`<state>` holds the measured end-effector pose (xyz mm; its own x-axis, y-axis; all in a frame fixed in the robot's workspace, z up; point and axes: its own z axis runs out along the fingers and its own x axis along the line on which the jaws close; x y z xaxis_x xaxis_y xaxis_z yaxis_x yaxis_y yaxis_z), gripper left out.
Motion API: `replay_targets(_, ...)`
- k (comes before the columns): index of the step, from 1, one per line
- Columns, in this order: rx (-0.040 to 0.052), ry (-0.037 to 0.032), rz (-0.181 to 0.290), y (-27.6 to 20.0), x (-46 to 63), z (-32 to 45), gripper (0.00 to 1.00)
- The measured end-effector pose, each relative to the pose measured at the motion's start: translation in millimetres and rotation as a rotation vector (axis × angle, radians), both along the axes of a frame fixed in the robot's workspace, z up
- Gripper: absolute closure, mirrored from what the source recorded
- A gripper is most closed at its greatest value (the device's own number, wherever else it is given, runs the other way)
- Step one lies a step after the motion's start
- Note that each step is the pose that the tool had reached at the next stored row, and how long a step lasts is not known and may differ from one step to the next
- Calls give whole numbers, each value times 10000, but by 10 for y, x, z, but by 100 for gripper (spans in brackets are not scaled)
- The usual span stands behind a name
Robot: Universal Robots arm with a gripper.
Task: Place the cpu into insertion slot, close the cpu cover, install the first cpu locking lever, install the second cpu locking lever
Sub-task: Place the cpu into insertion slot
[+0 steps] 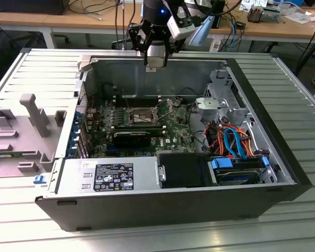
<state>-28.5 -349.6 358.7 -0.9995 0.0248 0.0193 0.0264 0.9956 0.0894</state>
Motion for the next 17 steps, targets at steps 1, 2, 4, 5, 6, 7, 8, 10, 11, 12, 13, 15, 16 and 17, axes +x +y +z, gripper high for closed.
replay_targets(1,0,0,-1,-3,-1,0,45)
replay_targets(2,-1,0,0,-7,-2,0,45)
replay_targets(4,0,0,0,-11,-3,-1,45)
replay_targets(5,0,0,0,-13,-3,-1,45)
replay_targets(6,0,0,0,-14,-4,-2,45)
replay_targets(7,0,0,0,-15,-4,-2,45)
replay_targets(8,0,0,0,-16,-4,-2,45)
replay_targets(10,0,0,0,-18,-5,-3,45)
replay_targets(11,-1,0,0,-20,-6,-3,45)
replay_targets(12,0,0,0,-22,-7,-3,45)
replay_targets(13,0,0,0,-23,-8,-4,45)
replay_targets(15,0,0,-1,-28,-10,-3,45)
replay_targets(16,-1,0,0,-31,-10,-3,45)
replay_targets(17,-1,1,0,-34,-11,-3,45)
